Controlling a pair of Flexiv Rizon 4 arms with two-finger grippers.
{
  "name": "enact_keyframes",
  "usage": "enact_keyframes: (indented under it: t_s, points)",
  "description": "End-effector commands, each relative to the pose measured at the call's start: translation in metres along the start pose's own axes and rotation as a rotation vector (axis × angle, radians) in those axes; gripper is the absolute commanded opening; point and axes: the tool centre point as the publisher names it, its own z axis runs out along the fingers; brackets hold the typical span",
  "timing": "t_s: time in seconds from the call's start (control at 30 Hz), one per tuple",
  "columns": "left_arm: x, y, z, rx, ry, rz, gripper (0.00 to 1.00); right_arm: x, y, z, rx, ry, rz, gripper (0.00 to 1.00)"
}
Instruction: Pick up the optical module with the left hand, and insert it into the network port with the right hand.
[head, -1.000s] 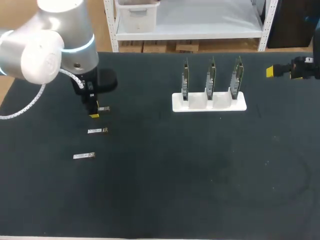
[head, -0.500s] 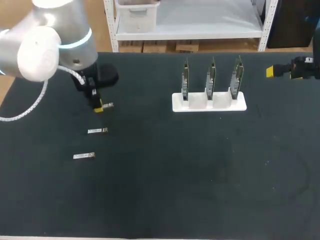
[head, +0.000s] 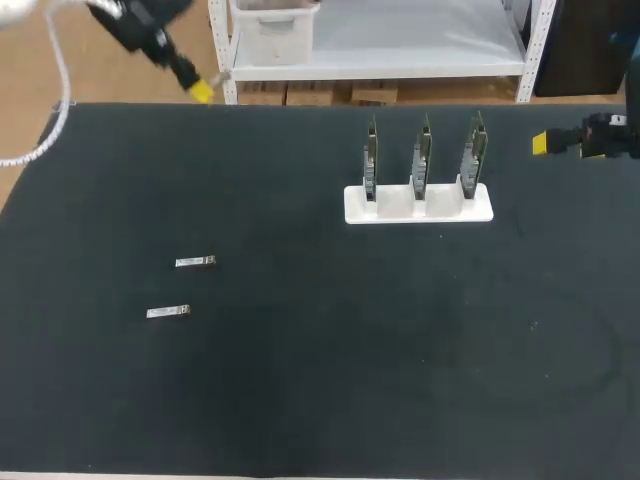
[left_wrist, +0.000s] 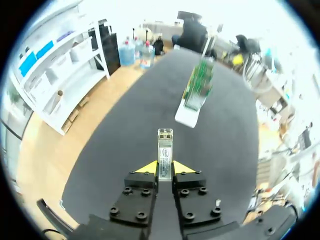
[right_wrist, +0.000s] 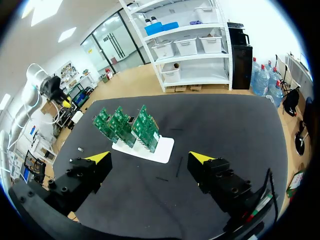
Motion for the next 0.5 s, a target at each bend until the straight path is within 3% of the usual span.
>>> enact_keyframes:
  t_s: [0.03, 0.5]
  points:
    - [-0.003, -0.009, -0.013, 0.065, -0.745, -0.182, 0.00, 0.000, 0.000, 0.000, 0.000, 0.000, 0.000, 1.00]
    - [-0.050, -0.039, -0.015, 0.068, -0.877, -0.115, 0.00, 0.000, 0.000, 0.000, 0.000, 0.000, 0.000, 1.00]
